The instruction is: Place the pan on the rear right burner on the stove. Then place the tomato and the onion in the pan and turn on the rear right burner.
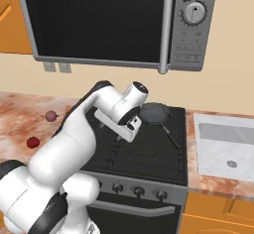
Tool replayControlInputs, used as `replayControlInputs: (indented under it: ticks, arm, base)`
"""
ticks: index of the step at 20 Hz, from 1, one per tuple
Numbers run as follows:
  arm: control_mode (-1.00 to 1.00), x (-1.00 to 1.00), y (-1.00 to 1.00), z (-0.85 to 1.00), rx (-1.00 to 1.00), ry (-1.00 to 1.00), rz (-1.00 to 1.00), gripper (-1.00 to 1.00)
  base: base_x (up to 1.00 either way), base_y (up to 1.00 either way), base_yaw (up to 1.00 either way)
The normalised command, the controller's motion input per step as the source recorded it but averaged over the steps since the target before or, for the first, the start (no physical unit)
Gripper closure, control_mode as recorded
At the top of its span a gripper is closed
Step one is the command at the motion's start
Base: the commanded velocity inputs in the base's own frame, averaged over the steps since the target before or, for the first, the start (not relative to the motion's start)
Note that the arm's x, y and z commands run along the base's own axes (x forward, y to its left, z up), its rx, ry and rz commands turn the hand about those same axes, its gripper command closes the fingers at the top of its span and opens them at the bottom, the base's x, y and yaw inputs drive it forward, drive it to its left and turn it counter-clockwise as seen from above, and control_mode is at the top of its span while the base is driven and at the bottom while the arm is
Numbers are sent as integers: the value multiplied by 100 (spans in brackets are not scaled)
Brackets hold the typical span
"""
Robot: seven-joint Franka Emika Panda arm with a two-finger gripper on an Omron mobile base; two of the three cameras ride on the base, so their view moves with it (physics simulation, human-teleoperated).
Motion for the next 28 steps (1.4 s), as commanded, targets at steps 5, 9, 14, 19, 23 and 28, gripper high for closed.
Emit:
replayControlInputs:
  ticks: [5, 9, 14, 19, 23, 28]
  arm:
    - [-100, -4, 43, 0, 0, 0, 0, -100]
    - [-100, -7, 49, 0, -2, 0, 0, -100]
    - [-100, -6, 61, 0, -4, 0, 3, -100]
    - [-100, -4, 71, -2, -4, 0, 3, -100]
    - [-100, -7, 75, -1, -4, 0, 1, -100]
    - [-100, -1, 64, 0, -2, 0, 3, -100]
  base:
    - [0, 0, 0]
    - [0, 0, 0]
    - [0, 0, 0]
    - [0, 0, 0]
    - [0, 0, 0]
    - [0, 0, 0]
